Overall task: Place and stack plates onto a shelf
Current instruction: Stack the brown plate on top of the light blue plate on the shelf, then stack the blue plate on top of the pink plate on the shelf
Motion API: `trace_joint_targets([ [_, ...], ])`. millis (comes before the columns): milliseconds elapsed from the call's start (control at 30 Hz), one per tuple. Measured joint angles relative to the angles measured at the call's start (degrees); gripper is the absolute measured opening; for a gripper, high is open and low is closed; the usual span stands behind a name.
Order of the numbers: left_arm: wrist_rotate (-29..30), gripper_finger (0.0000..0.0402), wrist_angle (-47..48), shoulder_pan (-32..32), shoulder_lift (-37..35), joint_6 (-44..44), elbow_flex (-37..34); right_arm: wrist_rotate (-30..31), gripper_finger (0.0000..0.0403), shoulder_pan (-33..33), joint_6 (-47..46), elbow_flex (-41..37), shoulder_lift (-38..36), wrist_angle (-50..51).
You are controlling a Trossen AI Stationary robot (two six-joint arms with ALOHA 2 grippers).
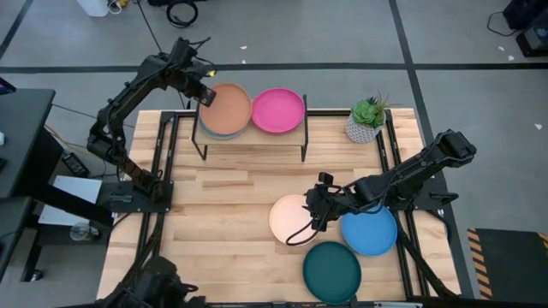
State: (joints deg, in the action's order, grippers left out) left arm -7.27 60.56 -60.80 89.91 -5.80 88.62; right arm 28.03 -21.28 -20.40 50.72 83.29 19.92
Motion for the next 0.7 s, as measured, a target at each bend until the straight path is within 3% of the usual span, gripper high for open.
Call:
trace_joint_targets([
  [300,3.2,0.0031,1.0,0.9,0.1,-0.3,0.0,0.0,0.0191,-0.1,0.0,0.0,0.0,-0.1],
  [533,6.5,0.0119,-2.0,2.7,0.1,-0.7,0.1,0.0,0.0191,-0.1,0.7,0.0,0.0,-0.2],
  [700,6.5,0.0175,-2.0,3.4,0.1,-0.9,5.3,-0.1,0.0191,-0.1,0.7,0.0,0.0,-0.2],
])
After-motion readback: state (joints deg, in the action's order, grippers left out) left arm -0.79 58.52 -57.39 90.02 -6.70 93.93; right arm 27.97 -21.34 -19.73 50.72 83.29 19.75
